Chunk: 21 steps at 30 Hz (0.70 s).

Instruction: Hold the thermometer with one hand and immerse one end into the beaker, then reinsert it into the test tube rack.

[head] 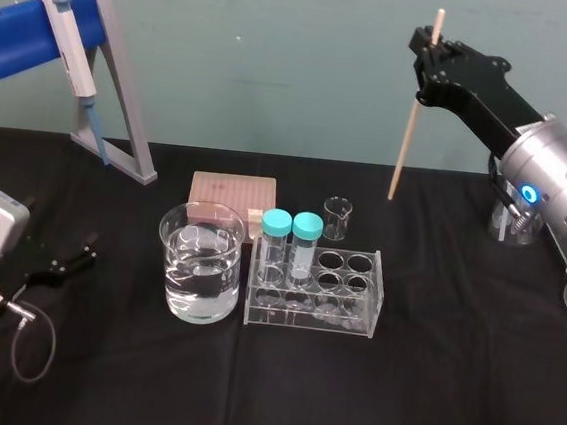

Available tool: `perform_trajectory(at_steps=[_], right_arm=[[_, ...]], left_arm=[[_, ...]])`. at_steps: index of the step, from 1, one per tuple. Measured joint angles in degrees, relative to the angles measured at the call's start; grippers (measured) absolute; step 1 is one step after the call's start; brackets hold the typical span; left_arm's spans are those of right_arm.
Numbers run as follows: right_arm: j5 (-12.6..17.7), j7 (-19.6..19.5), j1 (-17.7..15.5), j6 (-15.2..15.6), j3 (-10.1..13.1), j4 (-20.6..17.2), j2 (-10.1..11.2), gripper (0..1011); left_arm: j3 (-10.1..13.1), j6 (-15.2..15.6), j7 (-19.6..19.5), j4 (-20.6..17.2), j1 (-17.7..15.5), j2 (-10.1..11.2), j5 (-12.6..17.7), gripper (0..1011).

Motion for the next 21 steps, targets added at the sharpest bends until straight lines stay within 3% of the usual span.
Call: perform_trajectory(at_steps=[11,21], right_arm=[[-0.29,1.23,-3.17,-1.30,1.55,0.81,-0.17,53],[-0.92,4.05,-3.25,-3.93,0.66,4.02,-0.95,53]], left_arm=[[0.00,0.00,0.00,0.00,0.00,0.00,0.00,1004],[0.00,0.00,0.00,0.00,0.00,0.00,0.00,1004]])
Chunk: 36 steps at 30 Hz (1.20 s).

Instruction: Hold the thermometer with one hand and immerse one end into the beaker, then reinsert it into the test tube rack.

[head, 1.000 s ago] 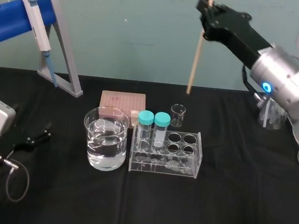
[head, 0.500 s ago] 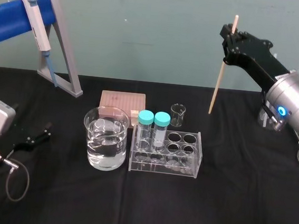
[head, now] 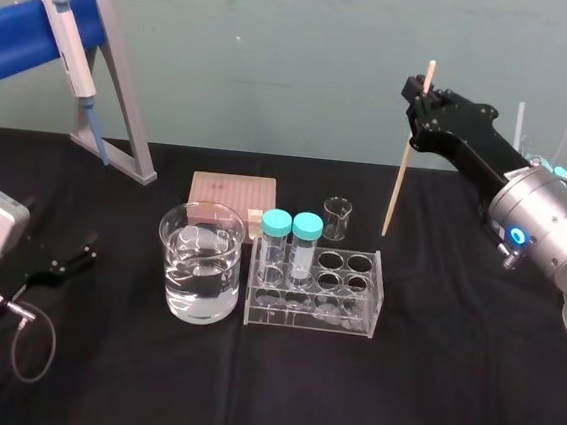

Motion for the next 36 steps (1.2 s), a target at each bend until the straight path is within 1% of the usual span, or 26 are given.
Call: perform_trajectory(at_steps=[7,11,21,36], right_arm=[[-1.78,2.42,1.28,-2.55,-1.56,3.80,-0.41,53],[-2.47,3.25,1.78,-3.33,-2.07,5.54,-0.73,53],[-3.47,4.39,2.43,-4.37,-2.75,8.56,-1.73,53],[-5.14,5.82,3.89,-6.25,-3.60,14.15,-3.62,53]], left_arm=[[0.00,0.00,0.00,0.00,0.00,0.00,0.00,1004],[0.00,0.00,0.00,0.00,0.00,0.00,0.00,1004],[0.00,0.00,0.00,0.00,0.00,0.00,0.00,1004],[0.00,0.00,0.00,0.00,0.00,0.00,0.00,1004]])
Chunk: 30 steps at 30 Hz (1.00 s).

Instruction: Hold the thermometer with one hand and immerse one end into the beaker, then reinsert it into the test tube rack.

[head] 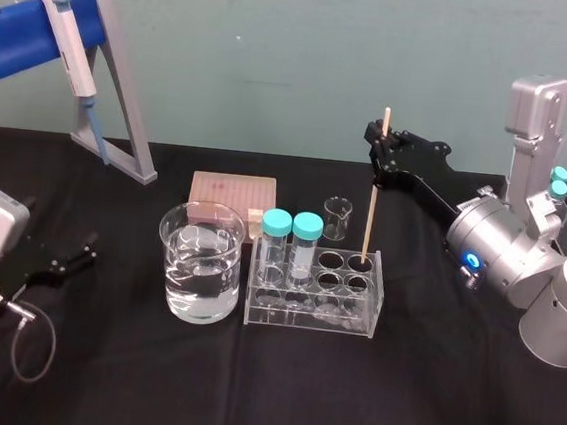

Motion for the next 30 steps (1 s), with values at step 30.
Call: perform_trajectory(at_steps=[30], right_arm=[[-2.36,1.18,0.38,-1.15,-0.65,6.95,-2.50,53]], left_arm=[[0.00,0.00,0.00,0.00,0.00,0.00,0.00,1004]])
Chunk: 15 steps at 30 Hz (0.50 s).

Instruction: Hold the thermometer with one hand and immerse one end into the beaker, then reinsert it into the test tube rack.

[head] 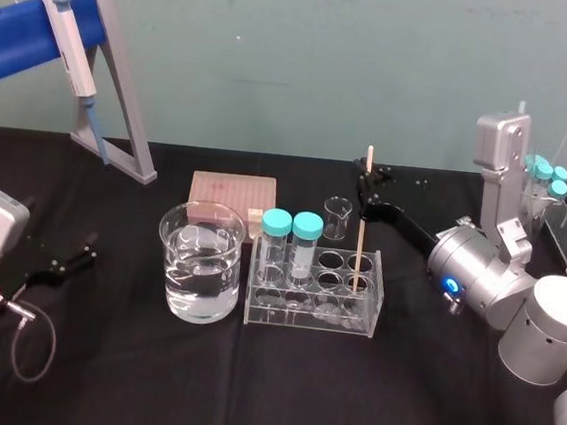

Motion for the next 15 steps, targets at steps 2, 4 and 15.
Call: perform_trajectory(at_steps=[2,4,15], right_arm=[[-0.10,0.10,0.00,-0.01,-0.03,0.17,-0.06,53],[-0.37,0.29,0.06,-0.04,-0.16,0.35,-0.09,53],[-0.58,0.35,0.22,-0.10,-0.22,0.44,-0.06,53]], left_arm=[[0.00,0.00,0.00,0.00,0.00,0.00,0.00,1004],[0.00,0.00,0.00,0.00,0.00,0.00,0.00,1004],[0.00,0.00,0.00,0.00,0.00,0.00,0.00,1004]])
